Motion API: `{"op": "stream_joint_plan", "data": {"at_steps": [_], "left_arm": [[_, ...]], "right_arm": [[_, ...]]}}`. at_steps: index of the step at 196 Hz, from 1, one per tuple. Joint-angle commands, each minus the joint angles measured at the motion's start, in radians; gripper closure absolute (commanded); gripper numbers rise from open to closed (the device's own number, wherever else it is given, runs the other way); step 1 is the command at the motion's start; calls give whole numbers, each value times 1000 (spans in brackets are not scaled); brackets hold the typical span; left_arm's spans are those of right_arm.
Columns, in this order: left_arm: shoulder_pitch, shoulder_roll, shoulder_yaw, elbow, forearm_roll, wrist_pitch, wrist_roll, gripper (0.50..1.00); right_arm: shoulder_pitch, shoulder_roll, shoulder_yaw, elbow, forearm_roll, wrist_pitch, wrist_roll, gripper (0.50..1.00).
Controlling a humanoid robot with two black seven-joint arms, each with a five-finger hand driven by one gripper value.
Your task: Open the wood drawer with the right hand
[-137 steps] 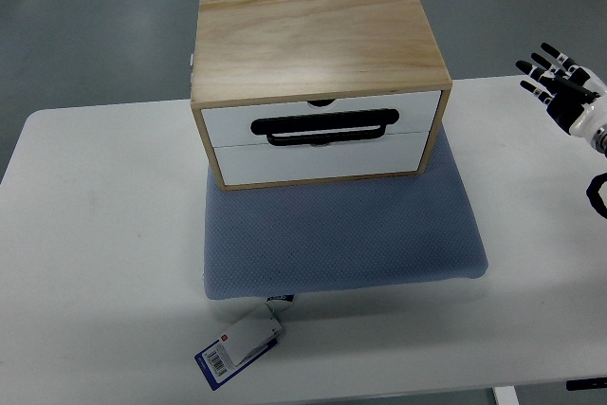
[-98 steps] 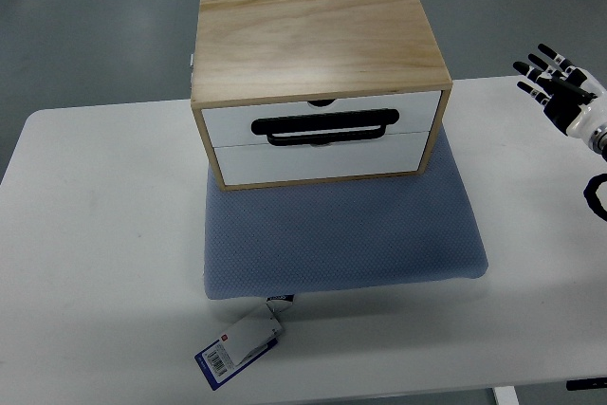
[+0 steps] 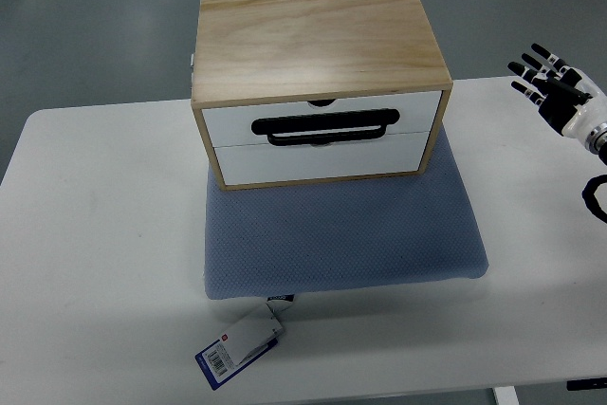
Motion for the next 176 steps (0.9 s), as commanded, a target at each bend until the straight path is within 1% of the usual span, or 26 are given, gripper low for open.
{"op": "stream_joint_plan", "data": {"at_steps": [1,176], "left_arm": [[0,0,0,0,0,0,0,500],[0,0,0,0,0,0,0,500]], "right_arm": [[1,-1,2,-1,1,-1,0,564],[3,-18,0,-4,9,-4,1,564]]}}
